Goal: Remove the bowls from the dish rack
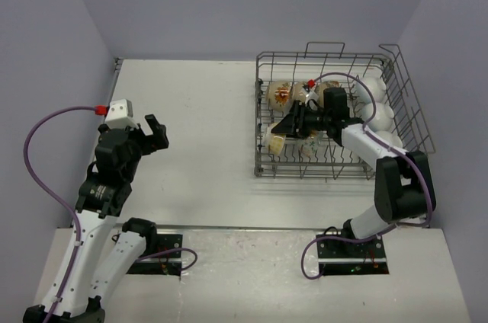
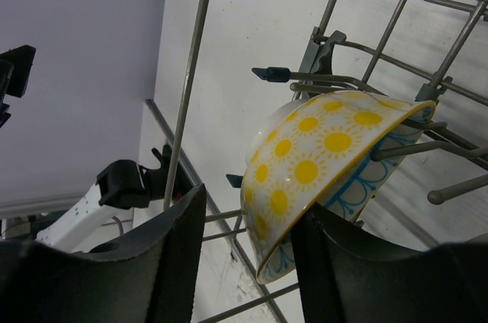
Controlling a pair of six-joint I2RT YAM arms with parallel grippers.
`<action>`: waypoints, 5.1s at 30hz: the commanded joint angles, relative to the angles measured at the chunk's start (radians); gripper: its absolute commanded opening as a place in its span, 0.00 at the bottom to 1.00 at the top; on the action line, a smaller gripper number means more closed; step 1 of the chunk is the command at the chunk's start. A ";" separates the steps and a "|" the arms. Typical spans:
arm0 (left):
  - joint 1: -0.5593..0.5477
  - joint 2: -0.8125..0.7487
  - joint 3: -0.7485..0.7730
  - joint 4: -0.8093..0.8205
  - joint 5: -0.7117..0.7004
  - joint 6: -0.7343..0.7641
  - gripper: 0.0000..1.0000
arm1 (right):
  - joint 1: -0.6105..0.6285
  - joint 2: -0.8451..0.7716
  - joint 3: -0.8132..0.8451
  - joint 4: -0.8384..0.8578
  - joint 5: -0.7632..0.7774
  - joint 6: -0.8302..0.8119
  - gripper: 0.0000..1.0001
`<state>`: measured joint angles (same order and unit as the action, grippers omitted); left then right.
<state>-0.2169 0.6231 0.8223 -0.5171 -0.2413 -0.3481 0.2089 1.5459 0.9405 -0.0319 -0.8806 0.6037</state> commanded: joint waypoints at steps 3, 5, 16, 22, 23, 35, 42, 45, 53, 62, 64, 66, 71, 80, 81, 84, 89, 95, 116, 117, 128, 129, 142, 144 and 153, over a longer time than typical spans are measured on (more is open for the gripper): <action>-0.007 -0.010 0.003 0.028 0.005 0.008 1.00 | 0.007 0.011 -0.005 0.096 -0.074 0.034 0.43; -0.009 -0.010 0.003 0.028 0.008 0.008 1.00 | 0.007 0.006 -0.009 0.107 -0.072 0.042 0.40; -0.016 -0.017 0.001 0.028 0.002 0.008 1.00 | -0.003 -0.038 -0.048 0.234 -0.070 0.131 0.18; -0.021 -0.022 0.003 0.026 -0.007 0.006 1.00 | -0.020 -0.030 -0.081 0.345 -0.119 0.206 0.10; -0.021 -0.020 0.005 0.025 -0.009 0.006 1.00 | -0.022 -0.029 -0.086 0.380 -0.127 0.215 0.08; -0.027 -0.023 0.003 0.023 -0.019 0.006 1.00 | -0.023 -0.053 -0.055 0.408 -0.155 0.260 0.00; -0.027 -0.023 0.003 0.023 -0.023 0.004 1.00 | -0.026 -0.072 -0.043 0.426 -0.170 0.278 0.00; -0.029 -0.023 0.005 0.023 -0.021 0.004 1.00 | -0.026 -0.079 -0.054 0.467 -0.187 0.303 0.00; -0.029 -0.025 0.003 0.023 -0.024 0.004 1.00 | -0.037 -0.098 -0.078 0.576 -0.219 0.364 0.00; -0.029 -0.025 0.001 0.023 -0.026 0.004 1.00 | -0.042 -0.101 -0.092 0.665 -0.256 0.413 0.00; -0.029 -0.025 0.001 0.023 -0.026 0.004 1.00 | -0.042 -0.096 -0.095 0.691 -0.270 0.424 0.00; -0.029 -0.025 0.001 0.023 -0.026 0.004 1.00 | -0.043 -0.093 -0.095 0.693 -0.273 0.426 0.00; -0.029 -0.023 0.001 0.025 -0.029 0.004 1.00 | -0.046 -0.089 -0.100 0.725 -0.287 0.438 0.00; -0.029 -0.023 0.001 0.023 -0.030 0.003 1.00 | -0.046 -0.095 -0.101 0.774 -0.316 0.467 0.00; -0.029 -0.023 0.001 0.023 -0.030 0.003 1.00 | -0.048 -0.095 -0.098 0.774 -0.314 0.469 0.00; -0.029 -0.023 0.001 0.023 -0.032 0.003 1.00 | -0.048 -0.098 -0.098 0.776 -0.308 0.467 0.00; -0.029 -0.019 0.003 0.023 -0.033 0.001 1.00 | -0.046 -0.121 -0.086 0.779 -0.311 0.467 0.00; -0.029 0.053 0.144 -0.001 0.078 -0.075 1.00 | 0.076 -0.275 0.130 -0.002 -0.028 -0.102 0.00; -0.446 0.748 0.844 -0.179 0.330 -0.137 1.00 | 0.833 -0.379 0.320 -0.482 1.088 -1.099 0.00; -0.455 0.750 0.830 -0.176 0.320 -0.138 1.00 | 0.837 -0.380 0.316 -0.482 1.095 -1.101 0.00; -0.570 0.848 0.801 -0.230 0.191 -0.100 0.72 | 0.874 -0.372 0.320 -0.465 1.229 -1.125 0.00; -0.576 0.856 0.817 -0.248 0.172 -0.098 0.66 | 0.876 -0.371 0.323 -0.464 1.230 -1.127 0.00; -0.616 0.963 0.945 -0.376 -0.042 -0.087 0.00 | 0.912 -0.325 0.373 -0.436 1.316 -1.104 0.00; -0.616 0.943 0.933 -0.368 -0.072 -0.092 0.00 | 0.912 -0.334 0.363 -0.412 1.330 -1.096 0.00; -0.615 0.819 0.890 -0.302 -0.220 -0.178 0.00 | 0.912 -0.412 0.241 -0.232 1.379 -1.064 0.97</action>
<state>-0.8375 1.5246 1.7031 -0.8570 -0.3511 -0.4763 1.1217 1.1931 1.1950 -0.3897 0.4404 -0.4778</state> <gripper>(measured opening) 0.063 0.852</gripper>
